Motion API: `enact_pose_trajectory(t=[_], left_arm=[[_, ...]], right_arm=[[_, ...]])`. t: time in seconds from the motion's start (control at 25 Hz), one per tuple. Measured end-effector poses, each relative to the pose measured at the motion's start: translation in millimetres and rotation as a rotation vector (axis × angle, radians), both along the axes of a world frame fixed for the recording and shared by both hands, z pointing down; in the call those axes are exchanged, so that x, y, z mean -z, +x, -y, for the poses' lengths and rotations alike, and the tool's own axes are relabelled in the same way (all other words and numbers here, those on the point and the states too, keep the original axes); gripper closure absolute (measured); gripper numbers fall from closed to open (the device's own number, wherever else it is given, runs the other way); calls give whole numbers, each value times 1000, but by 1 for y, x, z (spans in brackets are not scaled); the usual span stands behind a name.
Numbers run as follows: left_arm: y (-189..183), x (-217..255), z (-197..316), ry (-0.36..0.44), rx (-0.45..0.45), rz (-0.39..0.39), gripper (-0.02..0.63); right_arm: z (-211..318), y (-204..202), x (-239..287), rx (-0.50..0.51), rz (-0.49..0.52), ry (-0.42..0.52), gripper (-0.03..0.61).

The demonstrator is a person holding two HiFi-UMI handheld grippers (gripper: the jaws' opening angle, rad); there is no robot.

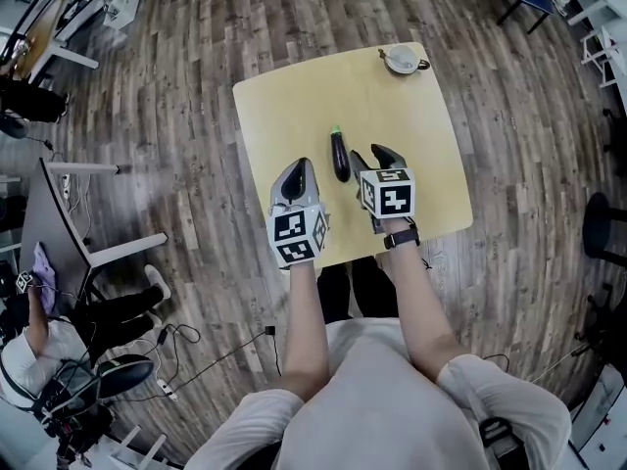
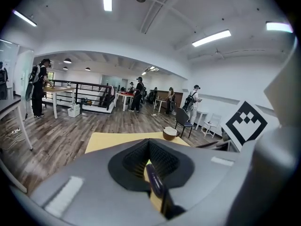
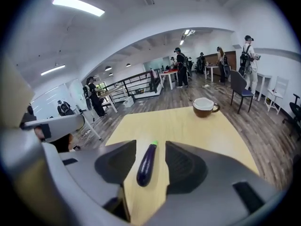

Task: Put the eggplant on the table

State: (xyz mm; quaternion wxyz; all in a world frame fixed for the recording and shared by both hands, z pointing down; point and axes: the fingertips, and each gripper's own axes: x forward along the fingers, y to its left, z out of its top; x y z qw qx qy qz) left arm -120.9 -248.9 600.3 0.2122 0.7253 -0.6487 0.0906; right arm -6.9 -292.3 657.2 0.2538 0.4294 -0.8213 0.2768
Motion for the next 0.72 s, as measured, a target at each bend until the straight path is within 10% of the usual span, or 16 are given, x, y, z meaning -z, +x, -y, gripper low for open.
enact_pose_trajectory(t=[0.72], left_arm=[[4,108,-8,161,-25,70,604]], right_arm=[[-14,20,115,-37,81,200,442]])
